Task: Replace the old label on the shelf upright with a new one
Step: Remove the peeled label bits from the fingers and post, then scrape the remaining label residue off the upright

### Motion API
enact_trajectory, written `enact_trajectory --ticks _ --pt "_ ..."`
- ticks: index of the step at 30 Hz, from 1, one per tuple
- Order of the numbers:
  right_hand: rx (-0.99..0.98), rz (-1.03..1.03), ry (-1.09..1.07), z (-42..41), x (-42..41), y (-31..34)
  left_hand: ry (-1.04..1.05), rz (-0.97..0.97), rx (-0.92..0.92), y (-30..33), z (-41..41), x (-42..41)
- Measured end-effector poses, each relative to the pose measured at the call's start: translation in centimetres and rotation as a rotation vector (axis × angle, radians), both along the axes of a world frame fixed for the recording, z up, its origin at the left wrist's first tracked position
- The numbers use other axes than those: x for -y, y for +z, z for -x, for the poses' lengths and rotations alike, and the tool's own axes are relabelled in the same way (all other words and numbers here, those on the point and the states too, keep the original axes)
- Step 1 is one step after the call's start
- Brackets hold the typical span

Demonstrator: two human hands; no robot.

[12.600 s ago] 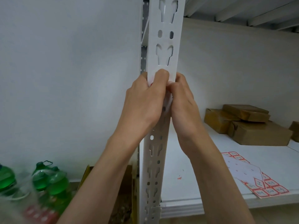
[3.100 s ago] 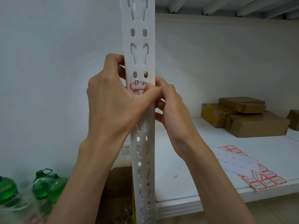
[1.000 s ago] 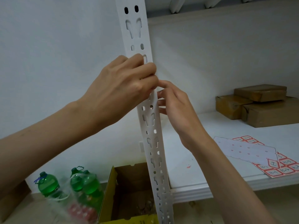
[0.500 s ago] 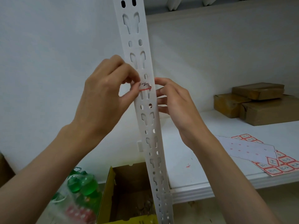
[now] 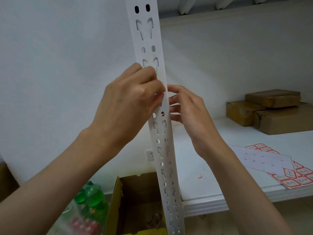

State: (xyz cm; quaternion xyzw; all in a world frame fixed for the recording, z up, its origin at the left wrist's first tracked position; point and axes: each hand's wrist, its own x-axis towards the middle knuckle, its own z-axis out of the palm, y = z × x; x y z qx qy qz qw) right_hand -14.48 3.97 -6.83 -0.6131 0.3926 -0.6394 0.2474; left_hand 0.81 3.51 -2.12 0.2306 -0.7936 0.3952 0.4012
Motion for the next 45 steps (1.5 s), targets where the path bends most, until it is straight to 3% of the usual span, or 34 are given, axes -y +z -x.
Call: enact_trajectory --ticks 16,22,27,31,37,45 --pt "-0.036 -0.006 -0.037 -0.7 -0.8 0.1 0.156 0.104 0.444 3.1 1.5 -1.3" --pt "-0.027 -0.019 -0.016 -0.6 -1.0 0.0 0.150 0.087 0.416 3.0 1.5 -0.4" --pt "-0.020 -0.043 -0.006 0.0 -0.8 -0.2 0.088 0.002 0.282 1.7 0.7 0.3" --pt "-0.003 -0.051 0.045 0.2 -0.8 -0.2 -0.025 -0.179 -0.053 -0.2 -1.0 -0.1" --pt "0.102 0.086 -0.122 1.5 -1.3 0.0 -0.266 -0.496 -0.541 -2.9 -0.9 -2.7" --pt "0.027 0.048 0.241 3.0 -2.8 -0.4 -0.403 -0.645 -0.677 -5.7 2.1 -3.7"
